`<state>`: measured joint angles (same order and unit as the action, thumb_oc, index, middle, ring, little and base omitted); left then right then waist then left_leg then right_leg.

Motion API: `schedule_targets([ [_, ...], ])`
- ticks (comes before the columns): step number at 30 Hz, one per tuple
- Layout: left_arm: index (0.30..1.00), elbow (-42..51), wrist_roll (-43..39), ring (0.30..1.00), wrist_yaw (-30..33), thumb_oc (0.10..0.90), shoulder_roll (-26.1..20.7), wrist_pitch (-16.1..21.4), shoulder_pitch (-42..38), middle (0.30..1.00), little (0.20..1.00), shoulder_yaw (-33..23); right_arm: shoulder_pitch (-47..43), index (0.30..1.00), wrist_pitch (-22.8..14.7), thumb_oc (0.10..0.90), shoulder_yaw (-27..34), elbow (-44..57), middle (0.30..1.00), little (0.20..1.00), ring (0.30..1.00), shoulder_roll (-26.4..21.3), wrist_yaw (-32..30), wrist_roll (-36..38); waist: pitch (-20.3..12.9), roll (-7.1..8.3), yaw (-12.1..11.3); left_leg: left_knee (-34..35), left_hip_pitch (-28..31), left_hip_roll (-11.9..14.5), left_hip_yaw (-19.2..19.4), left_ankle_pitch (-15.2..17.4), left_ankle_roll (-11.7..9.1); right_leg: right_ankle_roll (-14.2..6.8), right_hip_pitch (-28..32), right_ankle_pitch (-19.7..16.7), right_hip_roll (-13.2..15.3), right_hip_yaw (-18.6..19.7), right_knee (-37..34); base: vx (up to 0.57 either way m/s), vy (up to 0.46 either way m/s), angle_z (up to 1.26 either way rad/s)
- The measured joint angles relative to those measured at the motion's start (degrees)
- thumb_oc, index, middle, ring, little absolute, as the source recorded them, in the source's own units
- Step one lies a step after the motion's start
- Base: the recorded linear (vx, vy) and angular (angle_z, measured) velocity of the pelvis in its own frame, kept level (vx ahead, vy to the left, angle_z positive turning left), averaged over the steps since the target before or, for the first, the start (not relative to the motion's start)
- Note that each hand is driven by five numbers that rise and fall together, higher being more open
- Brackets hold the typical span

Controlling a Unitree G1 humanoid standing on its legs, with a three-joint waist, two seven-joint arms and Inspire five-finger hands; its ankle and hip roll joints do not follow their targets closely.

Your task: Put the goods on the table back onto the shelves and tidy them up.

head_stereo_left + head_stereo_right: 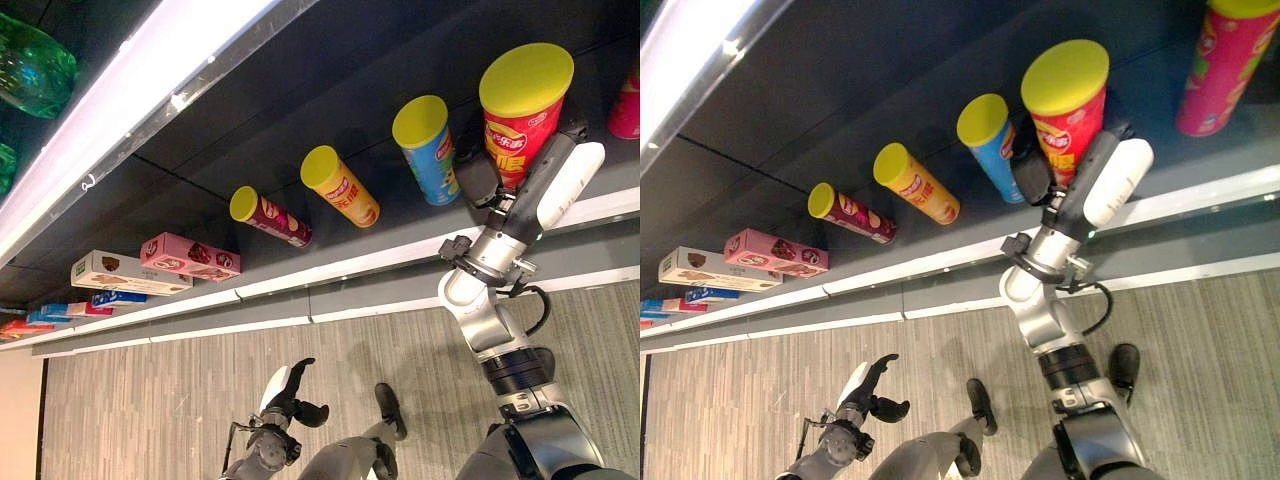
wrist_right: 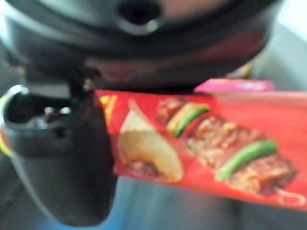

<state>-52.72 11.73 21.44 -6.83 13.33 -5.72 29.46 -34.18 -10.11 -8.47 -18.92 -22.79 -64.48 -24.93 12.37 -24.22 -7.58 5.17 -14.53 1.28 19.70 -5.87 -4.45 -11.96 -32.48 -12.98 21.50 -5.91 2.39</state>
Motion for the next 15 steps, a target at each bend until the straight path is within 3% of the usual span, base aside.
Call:
schedule_targets([
  [4,0.9,1.58,0.25,0.9,2.23,0.8,-0.32,0.62,-1.82,0.9,0.9,-0.13,-0.77,0.3,1.1,0.4,1.6,-1.11,0.3,0.3,0.3,-1.62,-1.83,-0.2,2.56,-0.39,-0.03,-0.01,-1.14,-1.19,0.2,0.14,0.56,-0.4,-3.33,0.81,1.01,1.71,2.78,0.01,-0.01,-0.03],
  [15,0.9,5.13,3.45,0.9,5.64,0.8,-1.46,2.76,-4.07,0.9,0.9,1.51,-8.58,0.3,-0.5,0.4,3.52,-3.0,0.3,0.3,0.3,-1.83,-5.24,-1.31,2.55,-1.61,-0.93,-0.03,-4.16,-2.89,0.21,0.36,1.68,-0.4,-10.53,3.08,2.35,4.83,8.86,0.03,0.009,-0.02],
])
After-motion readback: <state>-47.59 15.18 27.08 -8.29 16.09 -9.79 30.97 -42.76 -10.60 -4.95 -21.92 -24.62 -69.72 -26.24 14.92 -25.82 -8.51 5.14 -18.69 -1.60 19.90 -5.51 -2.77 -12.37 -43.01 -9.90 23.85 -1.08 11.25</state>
